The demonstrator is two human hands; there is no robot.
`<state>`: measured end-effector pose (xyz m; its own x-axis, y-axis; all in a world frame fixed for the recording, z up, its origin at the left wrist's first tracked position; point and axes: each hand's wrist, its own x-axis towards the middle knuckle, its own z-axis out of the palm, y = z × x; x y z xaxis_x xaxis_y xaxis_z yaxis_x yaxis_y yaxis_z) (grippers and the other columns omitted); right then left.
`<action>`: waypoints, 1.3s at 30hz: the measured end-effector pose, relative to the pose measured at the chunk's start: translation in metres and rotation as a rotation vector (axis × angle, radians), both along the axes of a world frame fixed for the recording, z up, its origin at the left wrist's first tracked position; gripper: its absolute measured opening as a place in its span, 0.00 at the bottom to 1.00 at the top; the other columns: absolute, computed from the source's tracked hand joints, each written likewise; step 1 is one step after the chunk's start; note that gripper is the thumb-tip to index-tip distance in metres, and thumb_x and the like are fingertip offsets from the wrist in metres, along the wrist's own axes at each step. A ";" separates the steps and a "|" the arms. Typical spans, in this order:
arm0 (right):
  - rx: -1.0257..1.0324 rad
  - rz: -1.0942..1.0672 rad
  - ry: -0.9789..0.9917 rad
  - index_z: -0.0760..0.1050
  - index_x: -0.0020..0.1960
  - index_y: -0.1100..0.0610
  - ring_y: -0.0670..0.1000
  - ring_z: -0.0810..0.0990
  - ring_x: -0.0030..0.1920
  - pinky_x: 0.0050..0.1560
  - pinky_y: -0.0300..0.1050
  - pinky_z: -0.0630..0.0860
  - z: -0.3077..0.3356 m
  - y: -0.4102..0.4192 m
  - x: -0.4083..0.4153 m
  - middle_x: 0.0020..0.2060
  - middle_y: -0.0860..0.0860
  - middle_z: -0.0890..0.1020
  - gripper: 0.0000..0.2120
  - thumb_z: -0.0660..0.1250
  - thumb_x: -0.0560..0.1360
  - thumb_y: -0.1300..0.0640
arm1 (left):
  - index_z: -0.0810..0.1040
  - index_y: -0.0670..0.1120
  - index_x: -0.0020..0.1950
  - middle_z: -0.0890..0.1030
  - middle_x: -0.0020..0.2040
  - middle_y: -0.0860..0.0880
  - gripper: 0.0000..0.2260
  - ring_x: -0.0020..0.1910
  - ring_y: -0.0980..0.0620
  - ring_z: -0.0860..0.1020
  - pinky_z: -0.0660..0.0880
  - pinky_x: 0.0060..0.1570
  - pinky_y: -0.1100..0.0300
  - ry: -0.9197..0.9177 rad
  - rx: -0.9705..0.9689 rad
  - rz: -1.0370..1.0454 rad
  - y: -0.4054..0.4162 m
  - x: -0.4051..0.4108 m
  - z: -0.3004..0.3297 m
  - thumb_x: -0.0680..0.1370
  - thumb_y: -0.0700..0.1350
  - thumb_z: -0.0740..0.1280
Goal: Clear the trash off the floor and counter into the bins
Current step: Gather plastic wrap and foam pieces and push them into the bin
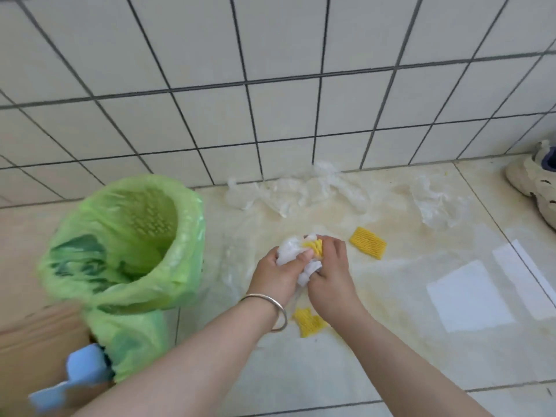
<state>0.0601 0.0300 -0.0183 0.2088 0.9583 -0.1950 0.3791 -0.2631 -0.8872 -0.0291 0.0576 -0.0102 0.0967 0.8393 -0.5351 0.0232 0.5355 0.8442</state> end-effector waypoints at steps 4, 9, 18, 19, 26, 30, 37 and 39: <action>-0.102 0.141 0.228 0.65 0.62 0.47 0.48 0.77 0.43 0.39 0.37 0.73 0.045 0.028 -0.060 0.46 0.47 0.78 0.19 0.59 0.76 0.64 | 0.75 0.45 0.52 0.82 0.44 0.45 0.11 0.39 0.48 0.80 0.78 0.41 0.58 0.016 0.082 0.123 0.018 -0.065 0.036 0.73 0.46 0.71; 0.015 0.207 0.004 0.64 0.51 0.51 0.49 0.73 0.34 0.28 0.39 0.69 0.081 0.059 -0.135 0.34 0.47 0.74 0.08 0.59 0.75 0.62 | 0.70 0.56 0.51 0.79 0.53 0.45 0.11 0.49 0.45 0.80 0.77 0.54 0.50 -0.023 0.255 0.270 0.037 -0.136 0.069 0.74 0.43 0.69; 0.073 0.348 -0.161 0.64 0.57 0.54 0.51 0.78 0.46 0.42 0.46 0.75 0.059 0.130 -0.229 0.48 0.50 0.78 0.12 0.62 0.76 0.53 | 0.71 0.56 0.56 0.78 0.52 0.52 0.13 0.51 0.53 0.78 0.75 0.50 0.61 0.117 0.311 0.202 0.085 -0.216 0.053 0.74 0.55 0.67; 0.035 0.350 -0.106 0.65 0.62 0.55 0.52 0.77 0.50 0.48 0.46 0.74 0.051 0.136 -0.235 0.54 0.52 0.78 0.15 0.61 0.77 0.55 | 0.70 0.53 0.54 0.79 0.49 0.52 0.08 0.47 0.52 0.77 0.73 0.46 0.61 0.169 0.285 0.222 0.093 -0.224 0.046 0.77 0.52 0.65; -0.410 0.351 -0.109 0.57 0.73 0.56 0.59 0.73 0.63 0.54 0.44 0.71 0.004 0.160 -0.246 0.67 0.58 0.69 0.25 0.57 0.78 0.56 | 0.72 0.47 0.62 0.78 0.60 0.43 0.16 0.54 0.43 0.77 0.71 0.51 0.59 0.549 0.030 0.136 0.143 -0.243 -0.022 0.75 0.47 0.66; -0.436 0.670 -0.472 0.70 0.65 0.64 0.60 0.74 0.63 0.61 0.48 0.71 0.006 0.168 -0.249 0.62 0.62 0.75 0.17 0.55 0.78 0.64 | 0.65 0.47 0.71 0.67 0.71 0.39 0.23 0.68 0.40 0.68 0.65 0.65 0.58 0.740 -0.198 -0.150 0.157 -0.248 -0.050 0.77 0.47 0.63; -0.306 0.741 -0.517 0.74 0.62 0.62 0.58 0.77 0.58 0.57 0.48 0.75 0.016 0.162 -0.246 0.60 0.59 0.76 0.16 0.56 0.77 0.64 | 0.52 0.44 0.76 0.55 0.76 0.37 0.25 0.75 0.40 0.56 0.52 0.75 0.49 1.163 -0.207 -0.560 0.154 -0.248 -0.065 0.81 0.44 0.55; -0.133 0.613 -0.345 0.73 0.64 0.58 0.57 0.75 0.61 0.60 0.47 0.73 0.030 0.158 -0.235 0.62 0.56 0.73 0.17 0.57 0.77 0.63 | 0.51 0.43 0.76 0.56 0.76 0.38 0.23 0.76 0.42 0.56 0.52 0.75 0.50 1.215 -0.123 -0.583 0.154 -0.237 -0.053 0.82 0.44 0.53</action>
